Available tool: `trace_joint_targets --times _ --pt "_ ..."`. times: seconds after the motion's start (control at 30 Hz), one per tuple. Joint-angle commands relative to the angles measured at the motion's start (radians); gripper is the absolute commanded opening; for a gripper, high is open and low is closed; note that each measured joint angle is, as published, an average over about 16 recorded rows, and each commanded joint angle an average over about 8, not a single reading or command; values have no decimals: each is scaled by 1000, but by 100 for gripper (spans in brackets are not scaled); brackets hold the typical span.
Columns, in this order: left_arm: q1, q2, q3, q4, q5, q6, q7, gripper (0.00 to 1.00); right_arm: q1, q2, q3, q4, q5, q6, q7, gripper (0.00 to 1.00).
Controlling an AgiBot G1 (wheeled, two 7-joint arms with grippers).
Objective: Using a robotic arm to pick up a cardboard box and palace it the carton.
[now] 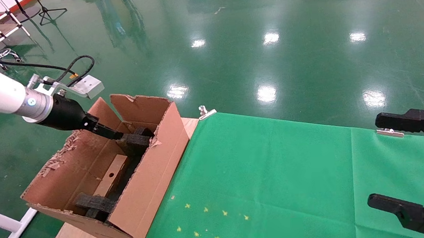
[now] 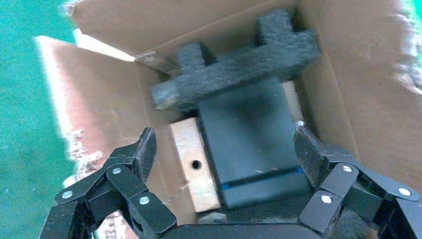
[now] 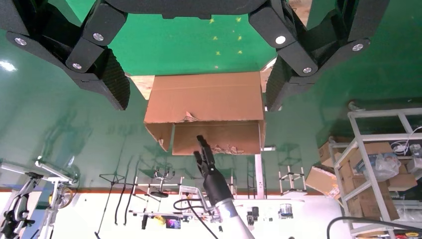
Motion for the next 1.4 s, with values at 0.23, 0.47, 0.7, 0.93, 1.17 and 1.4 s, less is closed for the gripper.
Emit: trace_joint_targets --times 0.23,0.47,0.7,0.93,1.17,1.4 --pt "80 -17 -92 -88 -68 23 33 100 0 0 0 0 0 0 0 100" --pt "178 -40 -208 -203 -153 58 75 100 0 0 0 0 0 0 0 100" --pt "276 -63 -324 -318 -239 92 117 100 0 0 0 0 0 0 0 100" --pt "386 -88 -454 -446 -335 131 163 100 0 0 0 0 0 0 0 100" --pt "506 -116 -596 -587 -440 174 214 100 0 0 0 0 0 0 0 100" --pt "627 -143 -739 -729 -546 217 266 100 0 0 0 0 0 0 0 100"
